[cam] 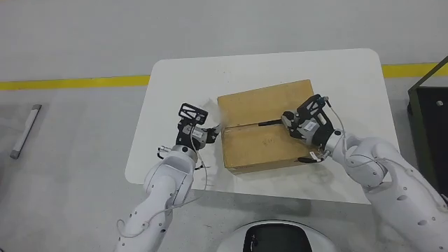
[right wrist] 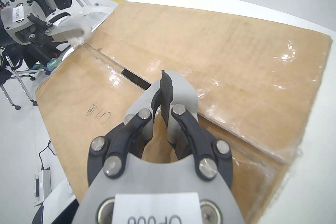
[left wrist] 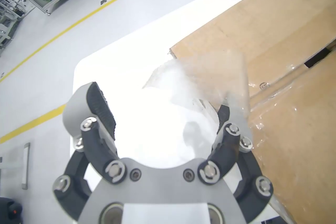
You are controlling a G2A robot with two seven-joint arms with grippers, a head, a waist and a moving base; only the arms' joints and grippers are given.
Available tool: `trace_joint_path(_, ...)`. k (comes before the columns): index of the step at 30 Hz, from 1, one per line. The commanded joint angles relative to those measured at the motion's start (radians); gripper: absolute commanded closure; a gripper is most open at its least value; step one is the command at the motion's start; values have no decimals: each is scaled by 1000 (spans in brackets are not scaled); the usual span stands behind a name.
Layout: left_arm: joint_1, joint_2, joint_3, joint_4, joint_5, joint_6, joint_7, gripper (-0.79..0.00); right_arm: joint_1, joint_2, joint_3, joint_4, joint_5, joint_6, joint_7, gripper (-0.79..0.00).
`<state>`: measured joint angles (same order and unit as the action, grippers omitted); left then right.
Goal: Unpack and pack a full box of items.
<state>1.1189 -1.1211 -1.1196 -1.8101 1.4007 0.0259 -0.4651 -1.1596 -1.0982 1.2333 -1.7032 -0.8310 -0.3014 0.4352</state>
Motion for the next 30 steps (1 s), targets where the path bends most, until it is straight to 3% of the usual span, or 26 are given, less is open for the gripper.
trace_joint_path(1,-1,-2,-4,5,-7,-1,-1,-785,0,-1,0,0,-1,0,-3,0)
trace_joint_path(18,-171,-48,90,65,27,-35,-22,-785,-14,-2,23,-23,18,3,-3,0)
trace_joint_path(30,-269,-87,168,93,36,-65,-17,-785,-90,18,228,-123,103,13,-28,0)
